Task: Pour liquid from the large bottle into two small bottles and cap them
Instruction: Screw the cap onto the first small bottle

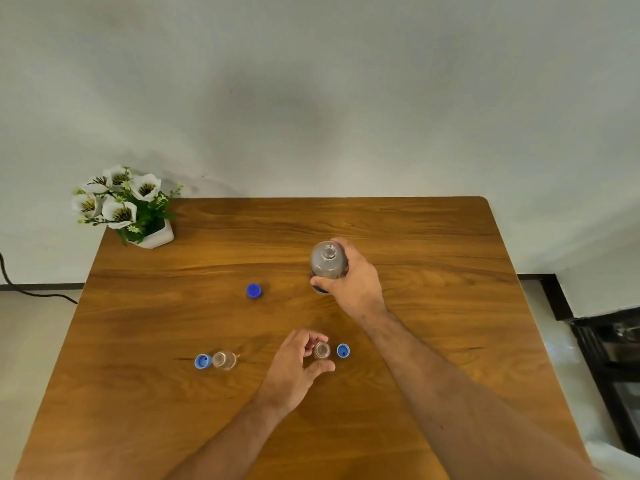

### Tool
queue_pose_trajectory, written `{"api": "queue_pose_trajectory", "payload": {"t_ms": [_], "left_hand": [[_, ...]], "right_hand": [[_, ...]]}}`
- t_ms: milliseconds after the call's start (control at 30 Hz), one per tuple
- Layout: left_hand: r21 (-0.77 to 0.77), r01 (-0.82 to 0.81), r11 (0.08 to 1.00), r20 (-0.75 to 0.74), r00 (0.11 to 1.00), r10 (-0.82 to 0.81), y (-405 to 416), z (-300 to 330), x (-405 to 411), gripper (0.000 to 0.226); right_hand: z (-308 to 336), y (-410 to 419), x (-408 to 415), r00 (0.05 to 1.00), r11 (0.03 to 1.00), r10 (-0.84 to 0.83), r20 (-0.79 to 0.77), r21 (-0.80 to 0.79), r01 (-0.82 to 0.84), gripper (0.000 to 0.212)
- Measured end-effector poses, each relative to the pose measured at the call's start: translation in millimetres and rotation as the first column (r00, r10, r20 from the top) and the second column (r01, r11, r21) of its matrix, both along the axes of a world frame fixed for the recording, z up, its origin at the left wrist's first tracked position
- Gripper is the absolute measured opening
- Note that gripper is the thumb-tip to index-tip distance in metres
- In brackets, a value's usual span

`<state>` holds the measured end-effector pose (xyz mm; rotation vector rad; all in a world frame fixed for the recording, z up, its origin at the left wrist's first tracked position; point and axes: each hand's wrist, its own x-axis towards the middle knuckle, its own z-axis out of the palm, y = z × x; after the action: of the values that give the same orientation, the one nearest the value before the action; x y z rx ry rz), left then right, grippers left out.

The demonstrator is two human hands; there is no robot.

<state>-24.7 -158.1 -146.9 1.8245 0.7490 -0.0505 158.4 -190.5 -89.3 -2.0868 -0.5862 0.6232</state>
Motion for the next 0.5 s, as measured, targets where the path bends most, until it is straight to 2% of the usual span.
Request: {"api": "queue_pose_trajectory", "payload": {"t_ms": [233,500], "left_hand": [[0.001,0.006,1.0,-0.042,0.999,-0.006,-0.6,4.4,-2.2,0.071],[0.097,0.005,0.995,0.016,1.0,-0.007,13.9,23.5,-16.0,0.073]], "right_hand": [[1.4,-3.6,-0.8,0.998,1.0,-0.003,-0.057,-0.017,0.002,0.092],[13.8,-9.9,-5.1,0.994,0.993,0.014,-0.108,-0.118,-0.026,0.11]]}}
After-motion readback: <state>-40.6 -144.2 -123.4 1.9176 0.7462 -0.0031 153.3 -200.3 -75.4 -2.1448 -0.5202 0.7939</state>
